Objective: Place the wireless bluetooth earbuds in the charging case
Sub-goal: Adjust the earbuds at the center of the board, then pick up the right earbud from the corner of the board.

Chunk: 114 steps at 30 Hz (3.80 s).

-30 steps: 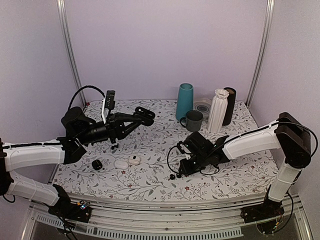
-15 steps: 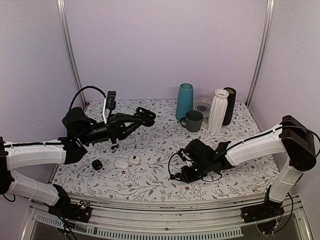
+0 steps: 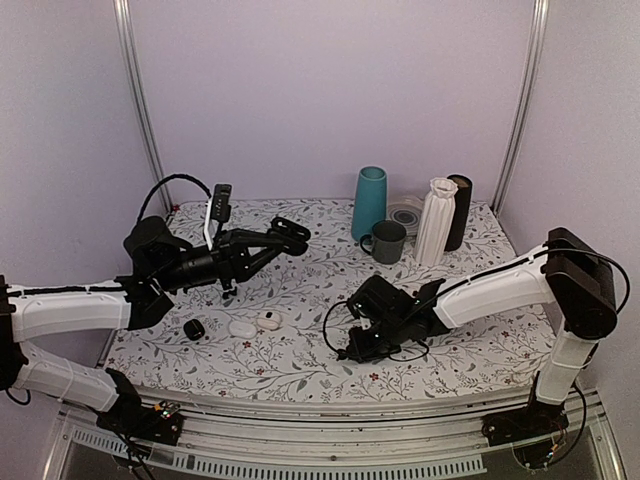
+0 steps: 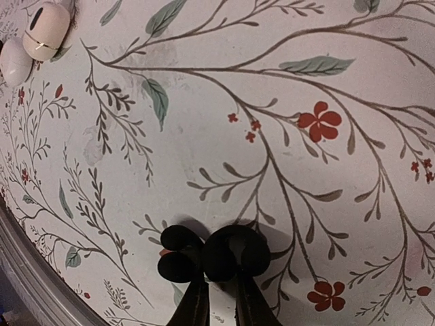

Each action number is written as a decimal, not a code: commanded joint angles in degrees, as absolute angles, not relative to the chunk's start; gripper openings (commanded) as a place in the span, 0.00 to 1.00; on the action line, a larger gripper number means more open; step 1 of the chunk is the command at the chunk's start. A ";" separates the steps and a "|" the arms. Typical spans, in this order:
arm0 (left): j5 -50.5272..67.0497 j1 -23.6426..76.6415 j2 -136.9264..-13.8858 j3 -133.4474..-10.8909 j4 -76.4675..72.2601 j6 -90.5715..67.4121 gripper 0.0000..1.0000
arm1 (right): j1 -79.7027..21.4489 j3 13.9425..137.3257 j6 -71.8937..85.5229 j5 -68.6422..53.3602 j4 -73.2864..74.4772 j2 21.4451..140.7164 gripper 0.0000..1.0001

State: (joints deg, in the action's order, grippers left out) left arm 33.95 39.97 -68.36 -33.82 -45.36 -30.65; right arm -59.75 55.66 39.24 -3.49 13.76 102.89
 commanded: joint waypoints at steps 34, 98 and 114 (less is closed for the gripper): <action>33.84 39.07 -66.58 -33.86 -45.79 -30.93 0.00 | -53.46 57.75 31.62 -1.63 13.85 101.39 0.11; 33.42 38.92 -67.06 -32.70 -46.23 -30.66 0.00 | -66.23 51.53 11.20 -7.63 6.96 94.53 0.31; 33.49 38.85 -66.27 -32.95 -45.18 -30.24 0.00 | -66.22 52.48 10.63 -6.76 5.69 99.26 0.29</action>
State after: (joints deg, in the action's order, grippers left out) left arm 33.58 39.62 -67.09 -32.84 -45.10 -30.65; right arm -66.00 51.75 11.22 -7.38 7.07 97.91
